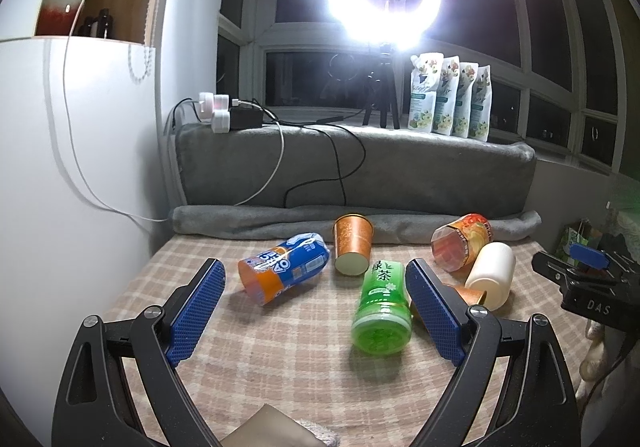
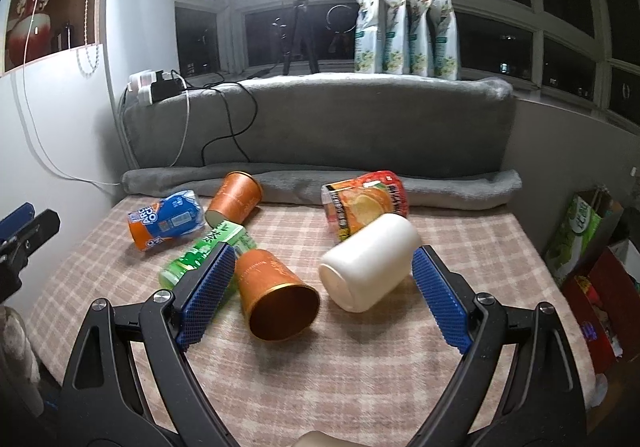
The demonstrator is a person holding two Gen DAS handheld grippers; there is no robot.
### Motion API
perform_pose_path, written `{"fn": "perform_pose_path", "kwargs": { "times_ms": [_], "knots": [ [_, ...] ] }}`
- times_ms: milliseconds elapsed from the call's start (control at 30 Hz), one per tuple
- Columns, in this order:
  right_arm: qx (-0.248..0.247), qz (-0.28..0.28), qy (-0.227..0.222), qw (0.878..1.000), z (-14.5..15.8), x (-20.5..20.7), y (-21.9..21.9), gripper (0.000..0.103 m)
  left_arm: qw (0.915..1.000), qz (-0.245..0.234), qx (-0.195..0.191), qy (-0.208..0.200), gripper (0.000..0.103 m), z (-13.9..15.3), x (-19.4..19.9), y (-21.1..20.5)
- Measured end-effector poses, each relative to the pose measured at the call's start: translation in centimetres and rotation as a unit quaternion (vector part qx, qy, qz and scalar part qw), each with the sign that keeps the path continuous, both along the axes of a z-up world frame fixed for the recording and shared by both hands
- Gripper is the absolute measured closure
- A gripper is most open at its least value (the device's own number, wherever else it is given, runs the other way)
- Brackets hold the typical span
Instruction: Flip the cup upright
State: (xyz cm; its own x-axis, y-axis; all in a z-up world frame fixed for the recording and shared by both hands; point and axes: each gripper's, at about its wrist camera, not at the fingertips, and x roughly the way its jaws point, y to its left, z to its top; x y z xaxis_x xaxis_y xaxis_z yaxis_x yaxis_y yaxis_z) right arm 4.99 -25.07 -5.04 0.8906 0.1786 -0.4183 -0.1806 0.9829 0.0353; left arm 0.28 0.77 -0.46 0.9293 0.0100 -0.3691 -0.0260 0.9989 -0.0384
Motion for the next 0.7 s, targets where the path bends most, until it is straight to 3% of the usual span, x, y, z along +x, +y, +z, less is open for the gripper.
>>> {"fn": "perform_pose_path", "kwargs": {
  "times_ms": [700],
  "knots": [
    [-0.016, 0.070, 0.040, 0.997, 1.2, 6.3, 6.2, 0.011, 0.9995, 0.020, -0.006, 0.024, 0.011, -1.5, 1.9, 2.4]
  ]
}}
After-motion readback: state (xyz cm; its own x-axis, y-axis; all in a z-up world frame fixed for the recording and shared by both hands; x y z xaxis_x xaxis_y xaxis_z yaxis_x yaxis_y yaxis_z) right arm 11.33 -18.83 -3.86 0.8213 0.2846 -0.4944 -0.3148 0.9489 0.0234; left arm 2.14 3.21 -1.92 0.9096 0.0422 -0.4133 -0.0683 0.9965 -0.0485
